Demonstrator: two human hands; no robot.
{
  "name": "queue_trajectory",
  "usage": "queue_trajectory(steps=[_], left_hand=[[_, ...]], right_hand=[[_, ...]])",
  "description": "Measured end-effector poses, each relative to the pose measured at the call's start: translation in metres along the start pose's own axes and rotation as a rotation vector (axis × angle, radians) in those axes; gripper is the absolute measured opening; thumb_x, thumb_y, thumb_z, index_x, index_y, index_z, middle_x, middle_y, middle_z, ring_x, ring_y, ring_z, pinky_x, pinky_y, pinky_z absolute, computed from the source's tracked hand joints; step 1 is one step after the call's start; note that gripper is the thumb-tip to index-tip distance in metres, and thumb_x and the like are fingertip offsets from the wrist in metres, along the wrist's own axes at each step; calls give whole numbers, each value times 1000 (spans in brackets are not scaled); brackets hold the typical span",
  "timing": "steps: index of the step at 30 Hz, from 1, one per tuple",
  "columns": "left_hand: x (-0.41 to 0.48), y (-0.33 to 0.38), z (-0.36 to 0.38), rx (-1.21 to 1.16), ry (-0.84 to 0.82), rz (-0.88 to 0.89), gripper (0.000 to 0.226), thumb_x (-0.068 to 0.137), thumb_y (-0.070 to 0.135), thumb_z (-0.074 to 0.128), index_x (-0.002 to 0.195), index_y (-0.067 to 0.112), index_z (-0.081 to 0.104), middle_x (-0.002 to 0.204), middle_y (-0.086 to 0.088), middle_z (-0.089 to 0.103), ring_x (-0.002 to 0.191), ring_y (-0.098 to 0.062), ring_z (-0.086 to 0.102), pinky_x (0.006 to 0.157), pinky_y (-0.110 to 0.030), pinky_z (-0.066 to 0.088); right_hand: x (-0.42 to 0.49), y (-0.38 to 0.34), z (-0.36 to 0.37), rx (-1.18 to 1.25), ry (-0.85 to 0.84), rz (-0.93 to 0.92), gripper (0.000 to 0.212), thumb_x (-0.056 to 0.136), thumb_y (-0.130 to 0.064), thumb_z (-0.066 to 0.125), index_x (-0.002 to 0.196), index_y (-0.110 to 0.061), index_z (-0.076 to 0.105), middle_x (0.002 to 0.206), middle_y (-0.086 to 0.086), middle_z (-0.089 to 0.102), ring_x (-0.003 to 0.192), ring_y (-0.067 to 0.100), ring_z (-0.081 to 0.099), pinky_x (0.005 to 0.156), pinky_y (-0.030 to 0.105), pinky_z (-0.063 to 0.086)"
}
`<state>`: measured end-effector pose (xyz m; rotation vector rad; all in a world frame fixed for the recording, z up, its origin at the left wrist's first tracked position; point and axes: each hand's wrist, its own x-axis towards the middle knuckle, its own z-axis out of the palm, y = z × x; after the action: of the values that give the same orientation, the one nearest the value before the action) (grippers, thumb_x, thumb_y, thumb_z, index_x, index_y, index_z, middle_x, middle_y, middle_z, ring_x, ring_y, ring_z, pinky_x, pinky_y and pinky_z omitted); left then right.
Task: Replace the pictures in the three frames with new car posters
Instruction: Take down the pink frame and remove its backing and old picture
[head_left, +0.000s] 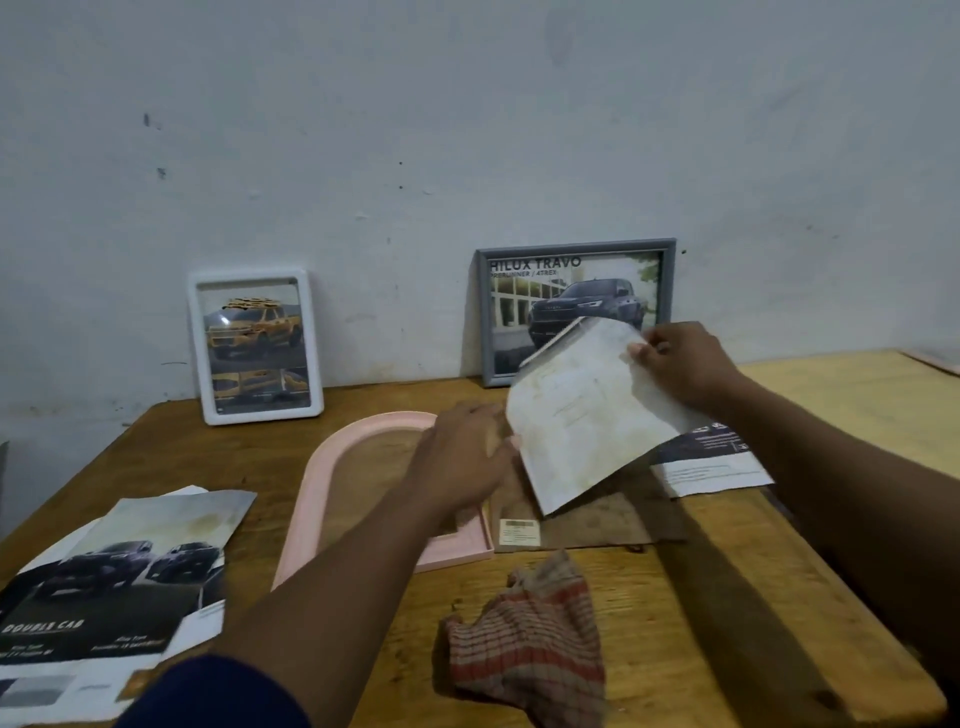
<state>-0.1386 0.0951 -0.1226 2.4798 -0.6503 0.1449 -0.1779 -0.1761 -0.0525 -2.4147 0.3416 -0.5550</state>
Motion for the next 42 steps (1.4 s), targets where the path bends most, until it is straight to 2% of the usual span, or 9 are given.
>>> queue_trajectory(steps=[4, 8, 11, 14, 16, 19, 22, 29, 42], left_hand=[[16, 36, 36, 113, -135, 135, 63, 96, 53, 52, 153, 30, 39, 161, 4, 33, 146, -22, 31, 118, -43, 28], [27, 49, 58, 275, -278, 203, 57, 94, 61, 49, 139, 28, 55, 151, 1, 45, 139, -27, 40, 112, -48, 35], [29, 46, 58, 310, -281, 212, 54, 95, 61, 48, 136, 28, 59, 146, 2, 49, 132, -26, 46, 106, -47, 38], [30, 44, 56, 345, -273, 222, 56, 95, 63, 47, 138, 29, 57, 146, 3, 50, 130, -25, 47, 105, -47, 39], [29, 44, 56, 354, -278, 217, 57, 95, 63, 47, 140, 29, 55, 146, 3, 49, 131, -24, 47, 105, -47, 39], [30, 42, 57, 362, -274, 207, 59, 95, 64, 46, 142, 30, 53, 147, 4, 49, 132, -23, 45, 105, -47, 39], [30, 40, 56, 375, -259, 214, 59, 94, 66, 45, 142, 31, 52, 147, 5, 49, 132, -22, 46, 105, -47, 40], [24, 32, 53, 369, -250, 228, 58, 95, 65, 45, 140, 30, 54, 145, 6, 51, 129, -21, 48, 103, -46, 43], [19, 31, 48, 307, -247, 198, 57, 98, 59, 47, 144, 27, 52, 149, 2, 49, 132, -23, 45, 106, -45, 41]], right_hand=[[8, 65, -44, -185, 35, 85, 26, 97, -32, 59, 97, -11, 73, 106, 21, 69, 93, 36, 59, 72, 33, 38], [6, 112, -65, -266, 1, 152, 19, 97, -37, 58, 88, -22, 65, 103, 20, 68, 85, 32, 54, 68, 35, 39], [7, 130, -58, -321, -29, 181, 19, 95, -40, 59, 97, -22, 64, 107, 20, 68, 92, 36, 57, 70, 37, 41], [2, 133, -36, -617, -92, 220, 57, 91, -51, 59, 136, -18, 47, 134, 20, 55, 119, 40, 50, 89, 46, 43], [-5, 125, -20, -781, -82, 138, 76, 87, -63, 56, 148, -24, 32, 148, 14, 41, 132, 39, 37, 100, 50, 37], [-19, 106, 9, -632, -241, -43, 78, 83, -73, 52, 149, -37, 32, 159, 0, 29, 144, 31, 25, 107, 53, 31], [-30, 98, 31, -517, -400, -51, 64, 89, -71, 43, 145, -40, 41, 157, -6, 34, 143, 25, 29, 107, 52, 30], [-28, 110, 15, -548, -391, -10, 51, 89, -66, 47, 135, -42, 51, 149, -5, 45, 134, 25, 42, 102, 48, 38], [-41, 94, 24, -566, -357, -35, 54, 96, -61, 40, 144, -37, 45, 156, -3, 38, 141, 28, 32, 106, 52, 29]])
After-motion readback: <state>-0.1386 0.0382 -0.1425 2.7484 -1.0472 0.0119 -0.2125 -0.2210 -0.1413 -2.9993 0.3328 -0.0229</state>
